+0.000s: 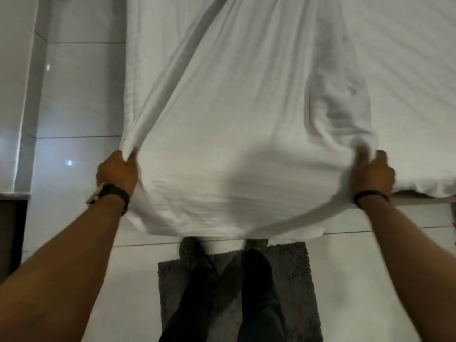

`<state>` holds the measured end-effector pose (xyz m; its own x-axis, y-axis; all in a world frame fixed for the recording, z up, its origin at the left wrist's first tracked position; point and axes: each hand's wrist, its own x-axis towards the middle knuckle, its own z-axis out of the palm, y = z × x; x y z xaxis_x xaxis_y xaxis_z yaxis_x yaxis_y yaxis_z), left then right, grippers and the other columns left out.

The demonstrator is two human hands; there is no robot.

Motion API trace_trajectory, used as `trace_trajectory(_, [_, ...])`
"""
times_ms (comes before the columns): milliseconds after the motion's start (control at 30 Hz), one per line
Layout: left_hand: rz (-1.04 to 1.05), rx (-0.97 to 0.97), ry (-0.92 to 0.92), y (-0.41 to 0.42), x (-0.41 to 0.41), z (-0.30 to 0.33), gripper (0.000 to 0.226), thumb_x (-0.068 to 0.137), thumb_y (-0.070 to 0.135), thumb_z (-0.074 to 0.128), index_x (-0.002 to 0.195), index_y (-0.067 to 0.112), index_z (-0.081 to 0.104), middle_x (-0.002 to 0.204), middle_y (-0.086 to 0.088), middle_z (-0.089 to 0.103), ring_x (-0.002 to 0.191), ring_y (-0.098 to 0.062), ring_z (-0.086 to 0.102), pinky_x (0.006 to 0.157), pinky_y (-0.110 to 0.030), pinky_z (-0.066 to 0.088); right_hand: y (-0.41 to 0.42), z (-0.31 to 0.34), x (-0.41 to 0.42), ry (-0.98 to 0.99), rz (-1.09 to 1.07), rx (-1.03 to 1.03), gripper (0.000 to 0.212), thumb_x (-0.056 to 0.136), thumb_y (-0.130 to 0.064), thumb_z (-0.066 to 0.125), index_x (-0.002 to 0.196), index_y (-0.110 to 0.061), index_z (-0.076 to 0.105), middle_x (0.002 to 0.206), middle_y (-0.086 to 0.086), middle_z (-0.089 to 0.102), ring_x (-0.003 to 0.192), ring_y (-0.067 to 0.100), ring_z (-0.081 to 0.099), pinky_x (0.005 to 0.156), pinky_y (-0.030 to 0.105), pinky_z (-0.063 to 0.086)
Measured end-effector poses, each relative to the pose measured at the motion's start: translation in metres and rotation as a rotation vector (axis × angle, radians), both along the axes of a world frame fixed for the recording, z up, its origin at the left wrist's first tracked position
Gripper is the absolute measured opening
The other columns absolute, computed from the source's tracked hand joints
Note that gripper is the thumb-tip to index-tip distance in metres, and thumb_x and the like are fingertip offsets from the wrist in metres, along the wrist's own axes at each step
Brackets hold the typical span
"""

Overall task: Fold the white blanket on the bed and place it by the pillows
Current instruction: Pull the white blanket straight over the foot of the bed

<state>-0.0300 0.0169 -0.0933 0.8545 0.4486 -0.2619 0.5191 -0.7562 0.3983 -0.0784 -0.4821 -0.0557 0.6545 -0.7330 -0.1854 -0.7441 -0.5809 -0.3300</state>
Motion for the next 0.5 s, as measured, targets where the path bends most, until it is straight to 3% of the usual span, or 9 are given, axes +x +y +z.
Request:
trace_trajectory(133, [-0.035,-0.011,0.096,0.017,-0.008,-0.005,0.062,0.093,0.065,0.037,0.099,0.007,0.060,0.083,-0.013,0.060,0.073,-0.028,0.053,0.065,-0.034,0.043,-0.024,0.004,0.005,0.032,0.001,-0.116,0.060,0.099,-0.055,0.029,0.109,0.001,0.047,0.105,0.040,0.056,0.100,0.054,0.052,0.081,0.051,0.041])
trace_trajectory(300, [-0.080,0.017,0.227,0.017,-0.008,-0.007,0.063,0.093,0.064,0.033,0.099,0.007,0.057,0.087,-0.017,0.061,0.071,-0.029,0.052,0.063,-0.036,0.043,-0.023,-0.002,0.021,0.038,-0.081,-0.027,0.046,0.097,-0.049,0.042,0.116,-0.008,0.045,0.116,0.030,0.057,0.107,0.048,0.054,0.087,0.049,0.041])
trace_trajectory(367, [-0.081,0.118,0.199,0.012,-0.007,-0.006,0.056,0.096,0.056,0.041,0.108,0.003,0.055,0.097,-0.024,0.061,0.082,-0.039,0.057,0.070,-0.042,0.047,-0.022,-0.006,0.030,0.049,-0.109,-0.022,0.041,0.093,-0.043,0.050,0.121,-0.014,0.045,0.126,0.023,0.053,0.115,0.045,0.051,0.093,0.051,0.039])
trace_trajectory(433, [-0.108,0.225,0.019,-0.010,-0.004,-0.005,0.049,0.093,0.039,0.059,0.121,0.000,0.050,0.117,-0.031,0.056,0.102,-0.049,0.054,0.083,-0.055,0.046,-0.010,-0.009,0.046,0.000,-0.007,-0.084,0.049,0.087,-0.042,0.057,0.129,-0.020,0.045,0.132,0.018,0.047,0.122,0.042,0.046,0.097,0.054,0.038])
trace_trajectory(500, [-0.183,0.219,-0.078,-0.046,0.010,0.000,0.066,0.086,0.036,0.068,0.137,0.005,0.041,0.137,-0.028,0.045,0.123,-0.048,0.043,0.099,-0.060,0.035,0.008,-0.012,0.069,-0.042,0.176,-0.154,0.063,0.084,-0.045,0.061,0.137,-0.018,0.040,0.136,0.017,0.043,0.127,0.039,0.041,0.099,0.055,0.036])
